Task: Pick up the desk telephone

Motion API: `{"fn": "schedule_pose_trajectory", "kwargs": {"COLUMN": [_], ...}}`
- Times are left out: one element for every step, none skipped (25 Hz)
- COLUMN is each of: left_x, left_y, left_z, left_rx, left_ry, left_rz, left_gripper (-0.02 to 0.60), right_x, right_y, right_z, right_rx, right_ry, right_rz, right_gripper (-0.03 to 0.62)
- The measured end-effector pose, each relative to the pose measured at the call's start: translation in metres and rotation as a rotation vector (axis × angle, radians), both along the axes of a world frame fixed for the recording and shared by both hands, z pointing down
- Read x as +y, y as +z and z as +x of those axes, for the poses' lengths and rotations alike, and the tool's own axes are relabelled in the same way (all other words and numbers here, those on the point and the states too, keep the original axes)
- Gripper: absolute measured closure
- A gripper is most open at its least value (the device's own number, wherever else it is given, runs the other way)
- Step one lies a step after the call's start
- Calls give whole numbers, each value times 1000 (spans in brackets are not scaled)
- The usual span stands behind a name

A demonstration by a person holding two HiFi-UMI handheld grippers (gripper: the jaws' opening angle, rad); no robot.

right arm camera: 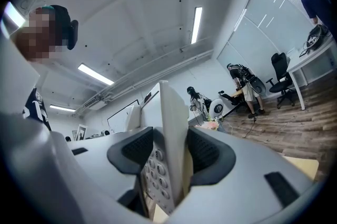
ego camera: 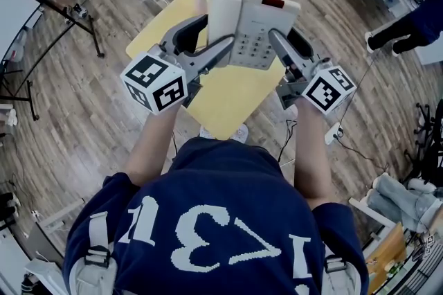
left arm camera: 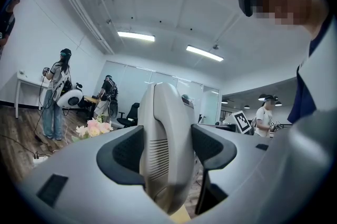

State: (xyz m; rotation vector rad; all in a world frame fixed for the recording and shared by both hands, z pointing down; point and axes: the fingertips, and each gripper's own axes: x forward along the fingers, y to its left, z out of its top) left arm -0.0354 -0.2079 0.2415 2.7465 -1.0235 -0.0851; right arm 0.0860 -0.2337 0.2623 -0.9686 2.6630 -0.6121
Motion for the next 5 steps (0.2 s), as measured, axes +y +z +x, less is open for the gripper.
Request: {"fn": "schedule_pose_trajectory", "kwargs": {"left_x": [0, 1, 2, 2, 3], "left_y": [0, 1, 1, 1, 1], "left_z": [0, 0, 0, 0, 0], "left_rx": [0, 0, 0, 0, 1], "left_ry": [0, 0, 0, 0, 0], "left_rz": [-1, -1, -1, -1, -1], "left_gripper": [288, 288, 288, 288, 288], "right_x": [0, 1, 2, 2, 3], "right_y": [0, 1, 1, 1, 1], "right_z": [0, 0, 0, 0, 0], "right_rx": [2, 3, 4, 6, 6], "right_ry": [0, 0, 1, 1, 1], "right_rz": [-1, -1, -1, 0, 0], "right_gripper": [372, 372, 372, 372, 372]}}
